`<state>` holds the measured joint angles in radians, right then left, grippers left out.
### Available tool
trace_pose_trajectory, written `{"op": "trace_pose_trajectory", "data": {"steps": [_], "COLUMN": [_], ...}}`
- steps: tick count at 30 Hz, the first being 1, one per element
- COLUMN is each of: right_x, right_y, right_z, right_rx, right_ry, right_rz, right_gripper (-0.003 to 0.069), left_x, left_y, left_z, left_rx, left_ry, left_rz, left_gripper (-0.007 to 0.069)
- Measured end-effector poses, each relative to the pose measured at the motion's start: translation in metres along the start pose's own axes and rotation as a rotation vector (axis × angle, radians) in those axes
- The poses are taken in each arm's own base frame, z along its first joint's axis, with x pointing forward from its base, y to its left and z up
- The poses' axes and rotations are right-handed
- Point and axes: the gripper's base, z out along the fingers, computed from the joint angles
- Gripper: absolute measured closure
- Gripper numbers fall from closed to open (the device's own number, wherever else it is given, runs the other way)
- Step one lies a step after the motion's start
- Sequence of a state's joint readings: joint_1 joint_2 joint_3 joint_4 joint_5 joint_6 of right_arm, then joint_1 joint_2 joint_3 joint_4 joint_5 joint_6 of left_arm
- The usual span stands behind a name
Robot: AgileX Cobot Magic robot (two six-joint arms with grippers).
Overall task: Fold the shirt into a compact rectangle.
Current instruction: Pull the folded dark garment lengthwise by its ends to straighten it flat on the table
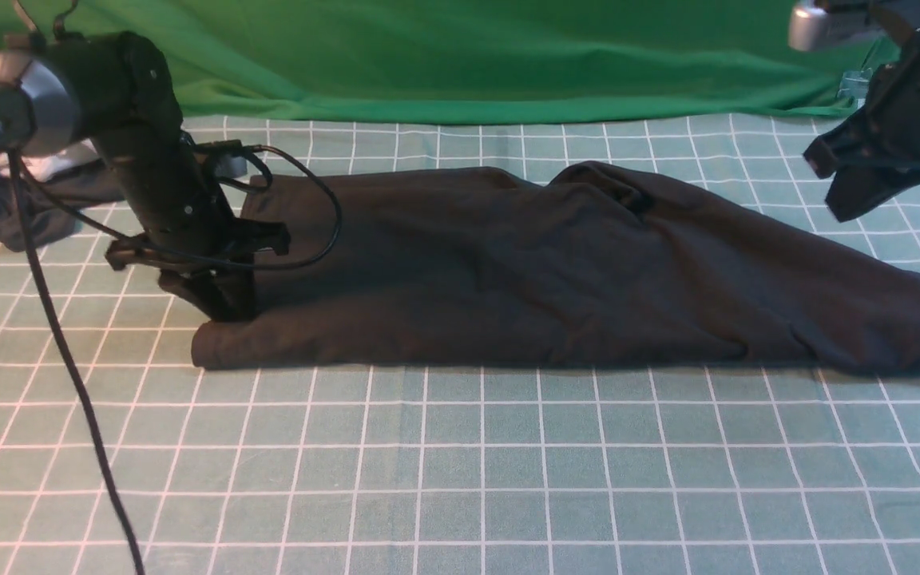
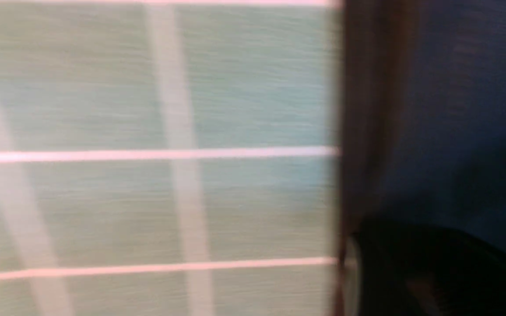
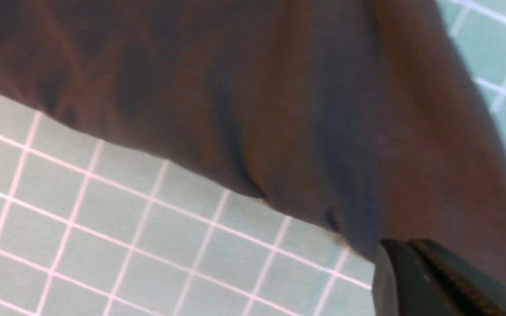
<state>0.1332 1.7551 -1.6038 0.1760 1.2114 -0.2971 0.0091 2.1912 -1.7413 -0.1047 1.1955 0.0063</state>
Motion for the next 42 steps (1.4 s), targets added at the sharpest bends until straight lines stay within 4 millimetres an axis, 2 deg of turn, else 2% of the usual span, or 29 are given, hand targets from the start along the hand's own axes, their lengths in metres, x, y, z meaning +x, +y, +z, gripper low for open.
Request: {"op": "trace_pose_trajectory", "data": {"steps": [2, 5, 8, 12, 15, 16, 19, 23, 24, 25, 27, 29, 30, 31, 35, 38, 42], "right_x": [0.002, 0.008, 0.017, 0.032, 0.052, 0.052, 0.06, 0.061, 0.061, 0.061, 0.061, 0.063, 0.063, 0.064, 0.065, 0.067, 0.068], "right_y": [-0.002, -0.014, -0.03, -0.049, -0.072, -0.074, -0.09, -0.101, -0.102, -0.103, -0.106, -0.109, -0.11, -0.112, -0.119, -0.122, -0.124], "right_z": [-0.009, -0.026, -0.03, -0.018, 0.005, 0.005, 0.021, 0.037, 0.037, 0.043, 0.055, 0.067, 0.069, 0.08, 0.104, 0.118, 0.129], "right_rx": [0.011, 0.036, 0.053, 0.064, 0.069, 0.071, 0.08, 0.085, 0.085, 0.083, 0.076, 0.07, 0.069, 0.065, 0.065, 0.064, 0.052], "right_ry": [-0.021, -0.059, -0.056, -0.021, -0.001, -0.004, 0.007, 0.014, 0.014, 0.024, 0.05, 0.077, 0.079, 0.1, 0.119, 0.134, 0.151], "right_rz": [0.007, 0.049, 0.1, 0.183, 0.293, 0.301, 0.374, 0.454, 0.458, 0.487, 0.519, 0.532, 0.533, 0.542, 0.553, 0.542, 0.527], "right_gripper": [0.0643, 0.0643, 0.0641, 0.064, 0.0618, 0.0615, 0.048, 0.0172, 0.0158, 0.0072, 0.0001, -0.002, -0.0022, -0.0028, -0.0008, 0.0062, 0.0239], "left_x": [-0.005, -0.01, -0.01, -0.009, -0.009, -0.009, -0.009, -0.009, -0.009, -0.007, 0.001, 0.012, 0.013, 0.024, 0.044, 0.051, 0.056], "left_y": [0.002, -0.001, -0.004, -0.005, -0.005, -0.005, -0.006, -0.01, -0.011, -0.011, -0.011, -0.01, -0.009, -0.008, -0.007, -0.006, -0.005], "left_z": [-0.011, -0.046, -0.072, -0.076, -0.075, -0.075, -0.075, -0.075, -0.075, -0.076, -0.074, -0.073, -0.072, -0.069, -0.054, -0.04, -0.029], "left_rx": [-0.032, -0.035, -0.02, -0.016, -0.014, -0.013, -0.008, 0.043, 0.048, 0.055, 0.055, 0.042, 0.04, 0.034, 0.034, 0.042, 0.041], "left_ry": [-0.033, -0.137, -0.207, -0.213, -0.207, -0.207, -0.206, -0.204, -0.203, -0.202, -0.182, -0.155, -0.151, -0.12, -0.034, 0.0, 0.012], "left_rz": [-0.001, -0.004, -0.007, -0.018, -0.02, -0.02, -0.021, -0.034, -0.035, -0.038, -0.04, -0.042, -0.041, -0.051, -0.072, -0.09, -0.11], "left_gripper": [0.044, 0.0437, 0.0431, 0.0425, 0.0419, 0.0419, 0.0408, 0.0389, 0.0386, 0.038, 0.0374, 0.037, 0.037, 0.037, 0.0367, 0.0347, 0.0281]}}
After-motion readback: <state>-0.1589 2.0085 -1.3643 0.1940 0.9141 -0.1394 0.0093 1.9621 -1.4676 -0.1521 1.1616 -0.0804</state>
